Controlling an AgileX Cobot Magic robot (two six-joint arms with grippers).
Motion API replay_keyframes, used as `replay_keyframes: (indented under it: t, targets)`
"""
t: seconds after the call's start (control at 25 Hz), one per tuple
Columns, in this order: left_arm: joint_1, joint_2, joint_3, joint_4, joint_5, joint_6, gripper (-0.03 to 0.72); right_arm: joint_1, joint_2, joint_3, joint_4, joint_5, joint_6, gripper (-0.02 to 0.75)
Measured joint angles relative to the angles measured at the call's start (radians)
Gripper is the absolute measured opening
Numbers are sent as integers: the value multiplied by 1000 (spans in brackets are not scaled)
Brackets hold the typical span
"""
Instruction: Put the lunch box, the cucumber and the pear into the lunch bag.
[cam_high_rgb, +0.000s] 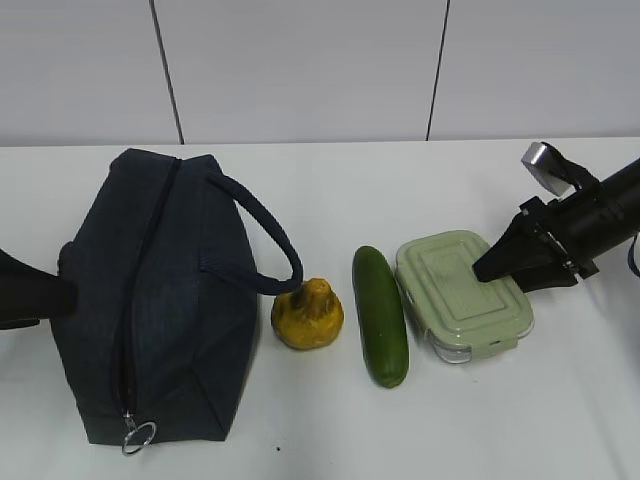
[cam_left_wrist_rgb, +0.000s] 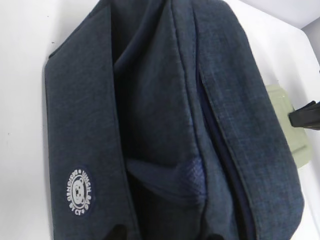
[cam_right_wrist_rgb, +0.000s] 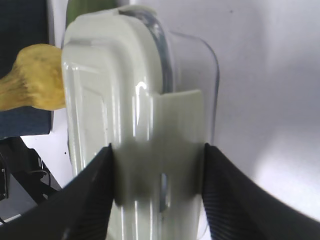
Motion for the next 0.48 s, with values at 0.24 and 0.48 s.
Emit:
replay_keyframes:
  t: [0.24, 0.48]
  targets:
    - [0, 37, -2, -66, 17, 71, 277, 0, 0, 0, 10, -3, 0, 395]
    - [0, 77, -3, -82, 24, 90, 244, 0, 0, 0, 12, -6, 0, 395]
